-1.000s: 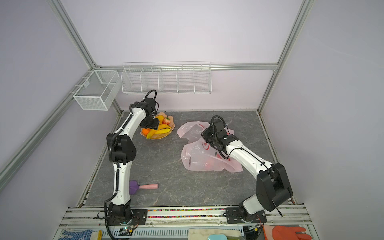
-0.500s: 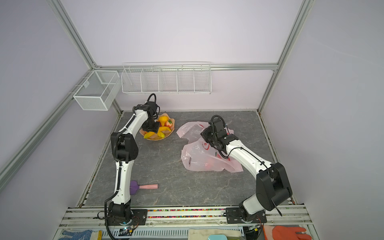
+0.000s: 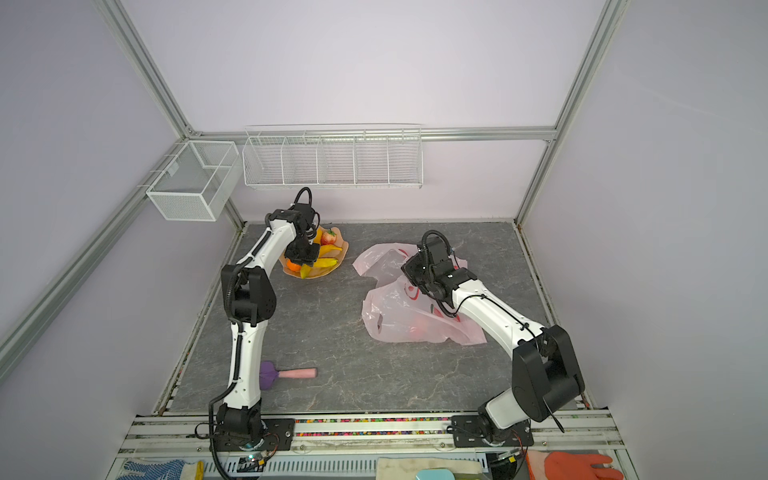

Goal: Place the fruits into the plastic bag
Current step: 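Lower the left gripper into the bowl and grasp the yellow banana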

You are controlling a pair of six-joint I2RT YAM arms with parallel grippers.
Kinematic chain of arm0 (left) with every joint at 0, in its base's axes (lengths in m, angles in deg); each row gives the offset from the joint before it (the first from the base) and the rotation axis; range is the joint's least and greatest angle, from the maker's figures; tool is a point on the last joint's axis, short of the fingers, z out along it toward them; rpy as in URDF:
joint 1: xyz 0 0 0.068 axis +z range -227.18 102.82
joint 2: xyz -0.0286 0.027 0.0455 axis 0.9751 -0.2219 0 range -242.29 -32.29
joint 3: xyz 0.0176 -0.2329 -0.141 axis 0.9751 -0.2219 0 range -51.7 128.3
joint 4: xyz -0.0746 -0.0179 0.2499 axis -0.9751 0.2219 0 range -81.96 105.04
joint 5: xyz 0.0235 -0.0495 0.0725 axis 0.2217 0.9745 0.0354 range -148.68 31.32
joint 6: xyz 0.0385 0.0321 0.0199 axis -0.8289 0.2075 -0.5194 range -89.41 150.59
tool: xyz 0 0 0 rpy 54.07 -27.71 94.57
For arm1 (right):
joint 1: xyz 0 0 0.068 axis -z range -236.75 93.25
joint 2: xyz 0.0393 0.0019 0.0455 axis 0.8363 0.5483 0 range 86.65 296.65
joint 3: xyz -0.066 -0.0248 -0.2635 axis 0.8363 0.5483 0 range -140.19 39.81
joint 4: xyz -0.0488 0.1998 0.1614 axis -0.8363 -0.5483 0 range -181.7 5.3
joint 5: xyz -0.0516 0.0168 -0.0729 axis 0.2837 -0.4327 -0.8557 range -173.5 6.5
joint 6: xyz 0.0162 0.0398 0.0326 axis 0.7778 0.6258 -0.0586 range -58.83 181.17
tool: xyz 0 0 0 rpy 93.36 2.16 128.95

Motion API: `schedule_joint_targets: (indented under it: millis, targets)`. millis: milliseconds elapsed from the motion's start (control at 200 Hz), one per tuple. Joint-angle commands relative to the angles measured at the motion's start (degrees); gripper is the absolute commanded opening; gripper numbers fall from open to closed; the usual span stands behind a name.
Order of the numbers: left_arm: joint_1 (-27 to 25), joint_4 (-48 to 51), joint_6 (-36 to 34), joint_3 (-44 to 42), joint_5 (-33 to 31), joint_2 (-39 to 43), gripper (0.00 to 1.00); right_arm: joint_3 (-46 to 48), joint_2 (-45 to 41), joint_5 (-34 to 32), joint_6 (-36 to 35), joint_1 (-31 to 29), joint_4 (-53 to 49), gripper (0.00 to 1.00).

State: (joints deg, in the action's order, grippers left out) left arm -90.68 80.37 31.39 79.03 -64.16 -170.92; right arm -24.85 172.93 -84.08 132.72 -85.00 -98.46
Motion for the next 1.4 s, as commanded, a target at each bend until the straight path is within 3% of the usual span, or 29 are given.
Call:
schedule_joint_targets:
  millis: [0, 205, 625, 820, 1205, 1395]
  targets:
    - [0.23, 1.37, 0.9, -1.78, 1.43, 2.31, 0.24, -1.52, 0.64, -0.44, 0.52, 0.06, -0.52, 0.06]
    - [0.23, 0.79, 2.17, -2.33, 2.05, 6.12, 0.16, -1.52, 0.57, -0.55, 0.53, 0.04, -0.87, 0.06]
    - [-1.41, 0.38, 0.97, -9.4, 0.45, 16.82, 0.14, -1.16, 0.52, -0.32, 0.61, 0.08, -0.66, 0.06]
    - [-3.99, -2.28, -1.35, -17.68, -1.37, 23.87, 0.14, -0.95, 0.32, -0.23, 0.62, 0.05, -0.66, 0.06]
    - [-12.01, -12.85, -5.17, -42.22, -4.08, 42.1, 0.14, -0.03, -0.41, -0.26, 0.7, 0.07, -0.57, 0.06]
    - [-13.87, -15.76, -6.97, -47.38, -1.73, 44.34, 0.13, 0.17, -0.41, 0.06, 0.68, 0.09, -0.41, 0.06]
